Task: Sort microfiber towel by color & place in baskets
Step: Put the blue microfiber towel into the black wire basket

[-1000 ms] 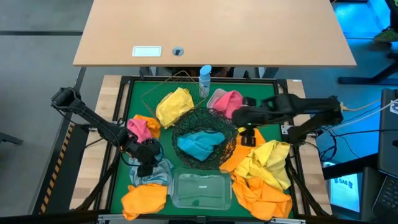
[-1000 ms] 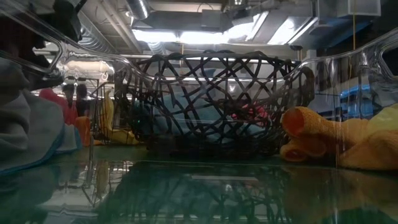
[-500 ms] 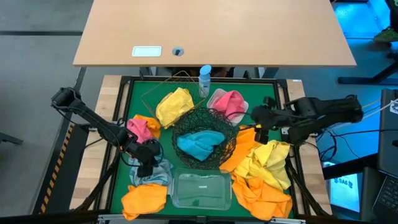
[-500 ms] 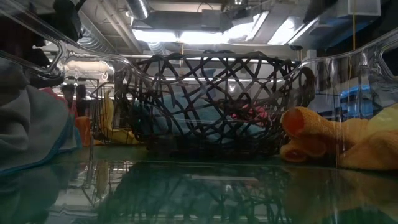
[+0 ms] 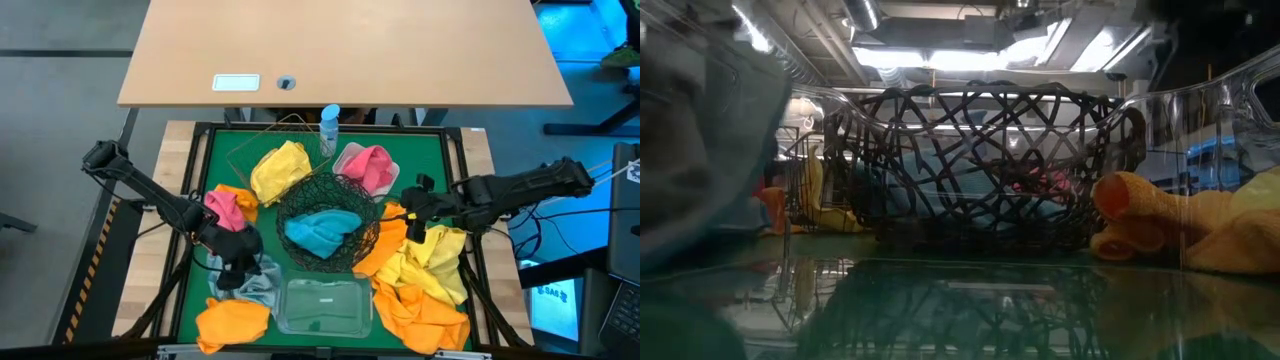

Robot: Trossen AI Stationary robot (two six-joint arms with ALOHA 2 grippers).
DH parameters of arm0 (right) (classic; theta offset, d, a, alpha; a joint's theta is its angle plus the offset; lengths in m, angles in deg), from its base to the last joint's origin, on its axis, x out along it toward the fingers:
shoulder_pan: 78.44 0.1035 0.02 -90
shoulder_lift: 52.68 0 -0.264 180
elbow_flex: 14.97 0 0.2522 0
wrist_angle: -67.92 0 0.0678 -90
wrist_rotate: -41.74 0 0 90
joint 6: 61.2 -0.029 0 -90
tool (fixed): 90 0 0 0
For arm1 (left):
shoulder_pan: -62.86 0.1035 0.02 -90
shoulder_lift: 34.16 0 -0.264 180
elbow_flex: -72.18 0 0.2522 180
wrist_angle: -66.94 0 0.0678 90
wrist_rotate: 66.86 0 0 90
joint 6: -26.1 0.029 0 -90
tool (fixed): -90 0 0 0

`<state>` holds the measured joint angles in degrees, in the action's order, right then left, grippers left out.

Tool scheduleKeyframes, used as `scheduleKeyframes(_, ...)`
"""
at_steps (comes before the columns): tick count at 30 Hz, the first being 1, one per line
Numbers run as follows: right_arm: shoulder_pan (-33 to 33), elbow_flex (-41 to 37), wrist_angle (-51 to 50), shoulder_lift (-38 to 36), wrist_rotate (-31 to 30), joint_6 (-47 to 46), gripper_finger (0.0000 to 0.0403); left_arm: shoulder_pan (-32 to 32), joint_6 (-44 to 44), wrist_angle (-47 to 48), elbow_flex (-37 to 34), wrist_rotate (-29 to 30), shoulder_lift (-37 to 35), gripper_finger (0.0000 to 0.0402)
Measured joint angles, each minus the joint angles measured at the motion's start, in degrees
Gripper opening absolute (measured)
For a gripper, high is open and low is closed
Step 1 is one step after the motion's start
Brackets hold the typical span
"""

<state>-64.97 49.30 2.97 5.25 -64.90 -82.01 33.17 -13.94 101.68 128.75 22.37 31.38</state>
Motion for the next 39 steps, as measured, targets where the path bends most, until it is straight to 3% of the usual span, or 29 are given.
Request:
scheduleKeyframes(8, 0.0, -7.2, 8.4, 0.0, 0.8, 0.0, 0.0193, 0.0, 7.3, 1.0, 9.3, 1.0, 0.0, 0.0003)
scheduleKeyframes(17, 0.0, -7.7, 10.3, 0.2, 0.8, 0.0, 0.0193, 2.0, 19.0, 1.0, 19.4, 3.4, 0.0, 0.0003)
scheduleKeyframes(29, 0.0, -7.7, 11.1, 0.2, 0.8, 0.0, 0.0193, 9.5, 31.5, 0.0, 28.4, 6.6, 0.0, 0.0003)
scheduleKeyframes(39, 0.0, -7.7, 11.1, 0.2, 0.8, 0.1, 0.0193, 17.2, 41.8, -7.7, 34.6, 7.8, -0.1, 0.0003)
